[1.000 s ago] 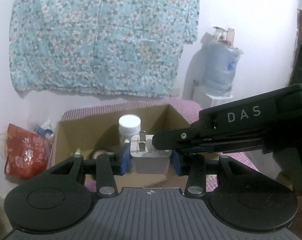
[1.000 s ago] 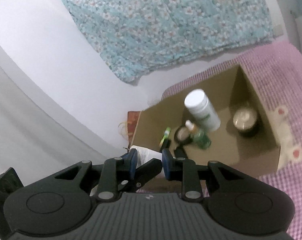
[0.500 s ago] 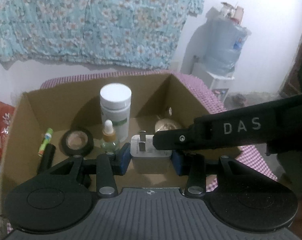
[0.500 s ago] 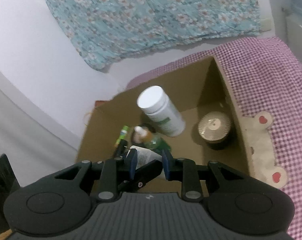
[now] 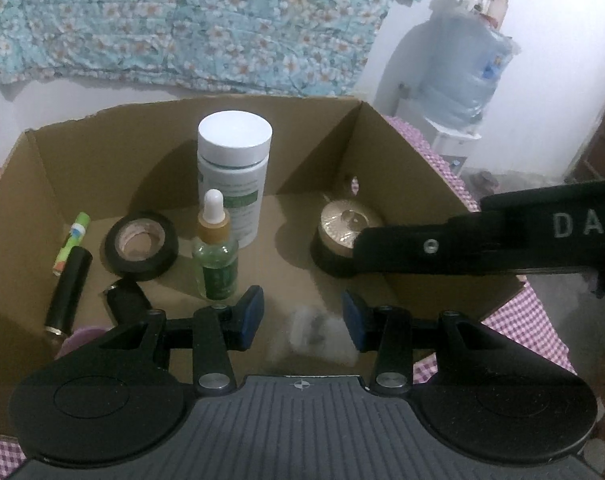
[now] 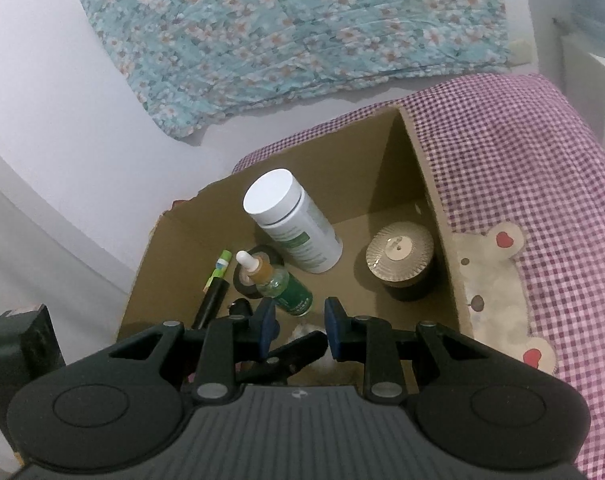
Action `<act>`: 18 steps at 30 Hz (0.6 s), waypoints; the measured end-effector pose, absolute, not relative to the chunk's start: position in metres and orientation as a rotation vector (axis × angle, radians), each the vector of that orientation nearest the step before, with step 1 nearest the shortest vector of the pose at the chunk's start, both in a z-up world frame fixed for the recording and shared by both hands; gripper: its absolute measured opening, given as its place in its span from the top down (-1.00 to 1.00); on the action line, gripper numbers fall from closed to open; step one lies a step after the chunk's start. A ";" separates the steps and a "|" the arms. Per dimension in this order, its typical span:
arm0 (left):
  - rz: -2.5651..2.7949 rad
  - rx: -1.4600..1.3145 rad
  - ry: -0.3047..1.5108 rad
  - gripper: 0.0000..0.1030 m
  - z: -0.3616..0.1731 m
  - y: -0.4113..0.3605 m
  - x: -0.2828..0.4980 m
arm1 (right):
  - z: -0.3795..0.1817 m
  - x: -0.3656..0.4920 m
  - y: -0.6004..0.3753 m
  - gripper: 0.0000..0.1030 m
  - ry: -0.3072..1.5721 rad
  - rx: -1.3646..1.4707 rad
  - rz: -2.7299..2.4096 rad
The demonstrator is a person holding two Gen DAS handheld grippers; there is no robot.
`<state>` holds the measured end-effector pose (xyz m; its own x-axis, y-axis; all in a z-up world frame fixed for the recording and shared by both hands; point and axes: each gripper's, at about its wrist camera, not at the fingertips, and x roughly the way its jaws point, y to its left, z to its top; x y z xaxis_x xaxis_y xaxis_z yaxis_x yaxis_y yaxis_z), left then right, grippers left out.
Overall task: Organize rigid objects
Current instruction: 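Carry the charger with the right gripper and release it into the box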
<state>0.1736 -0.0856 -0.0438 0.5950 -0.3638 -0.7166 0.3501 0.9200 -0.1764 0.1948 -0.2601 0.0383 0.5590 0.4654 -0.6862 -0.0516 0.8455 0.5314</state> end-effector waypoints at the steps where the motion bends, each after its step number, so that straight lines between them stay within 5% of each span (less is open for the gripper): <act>1: -0.413 -0.018 0.842 0.12 -0.044 -0.086 0.174 | 0.039 0.193 -0.261 0.42 0.934 0.494 0.319; 13: -0.346 -0.013 0.872 -0.66 -0.029 -0.081 0.168 | 0.046 0.179 -0.262 0.41 0.925 0.535 0.314; 18: -0.343 -0.003 0.862 -0.82 -0.022 -0.079 0.162 | 0.048 0.172 -0.261 0.41 0.921 0.542 0.312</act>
<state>0.1616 -0.0794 -0.0217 0.6001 -0.2969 -0.7428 0.2943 0.9454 -0.1400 0.1722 -0.2610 0.0483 0.5740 0.4766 -0.6658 -0.0266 0.8235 0.5666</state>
